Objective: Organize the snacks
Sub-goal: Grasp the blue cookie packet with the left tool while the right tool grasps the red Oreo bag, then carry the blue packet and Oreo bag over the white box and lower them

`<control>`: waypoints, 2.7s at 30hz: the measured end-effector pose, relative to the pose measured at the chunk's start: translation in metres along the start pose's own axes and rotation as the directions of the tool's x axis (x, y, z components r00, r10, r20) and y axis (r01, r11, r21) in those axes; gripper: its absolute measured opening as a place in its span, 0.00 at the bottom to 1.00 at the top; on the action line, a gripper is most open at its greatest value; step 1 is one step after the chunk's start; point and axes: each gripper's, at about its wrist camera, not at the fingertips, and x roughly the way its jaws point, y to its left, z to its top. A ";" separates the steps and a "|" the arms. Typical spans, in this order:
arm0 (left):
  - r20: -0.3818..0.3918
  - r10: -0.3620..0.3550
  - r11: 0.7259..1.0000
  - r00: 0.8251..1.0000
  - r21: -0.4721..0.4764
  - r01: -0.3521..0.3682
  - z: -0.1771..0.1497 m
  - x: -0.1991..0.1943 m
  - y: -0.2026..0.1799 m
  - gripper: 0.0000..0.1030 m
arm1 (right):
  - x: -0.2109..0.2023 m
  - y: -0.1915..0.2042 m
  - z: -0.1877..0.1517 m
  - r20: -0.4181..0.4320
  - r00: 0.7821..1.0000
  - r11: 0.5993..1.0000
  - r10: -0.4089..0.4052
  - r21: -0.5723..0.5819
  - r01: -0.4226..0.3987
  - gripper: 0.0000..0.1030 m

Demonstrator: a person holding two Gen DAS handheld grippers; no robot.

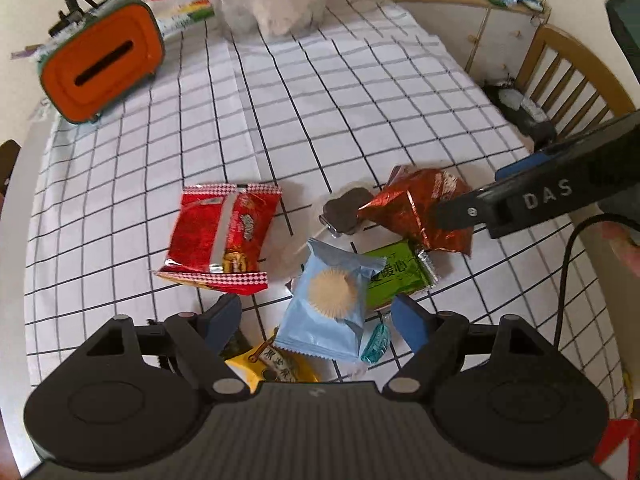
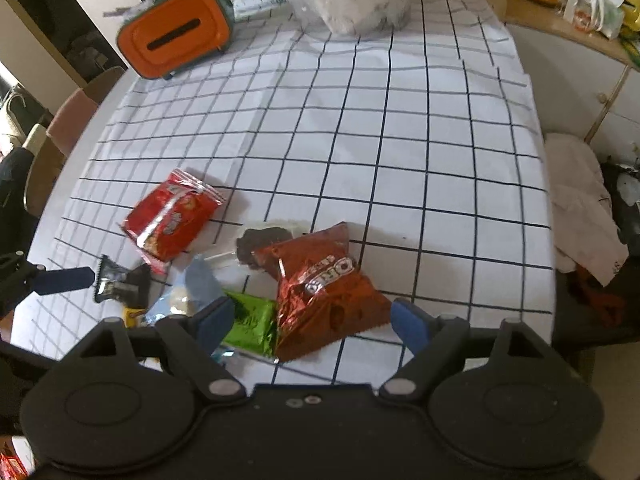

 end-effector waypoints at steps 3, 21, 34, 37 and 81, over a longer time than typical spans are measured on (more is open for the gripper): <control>-0.018 0.004 1.000 1.000 0.007 -0.003 0.003 0.014 -0.001 0.80 | 0.016 -0.004 0.003 -0.014 1.000 1.000 0.000 0.011 0.000 0.83; -0.078 -0.052 0.999 0.996 -0.010 0.052 0.013 0.057 0.005 0.79 | 0.054 -0.010 0.007 -0.041 0.999 0.999 0.023 0.024 -0.022 0.78; -0.090 -0.074 0.996 0.993 -0.063 0.068 0.013 0.057 0.010 0.49 | 0.050 -0.008 0.004 -0.008 0.999 0.999 0.047 0.027 -0.047 0.48; -0.087 -0.070 0.995 0.994 -0.077 0.063 0.012 0.055 0.011 0.46 | 0.048 -0.008 0.003 -0.001 0.999 0.998 0.047 0.035 -0.046 0.44; 0.080 -0.064 0.998 0.995 -0.012 0.065 -0.053 -0.137 -0.034 0.45 | -0.158 0.061 -0.119 0.170 0.984 0.998 0.060 -0.024 -0.057 0.42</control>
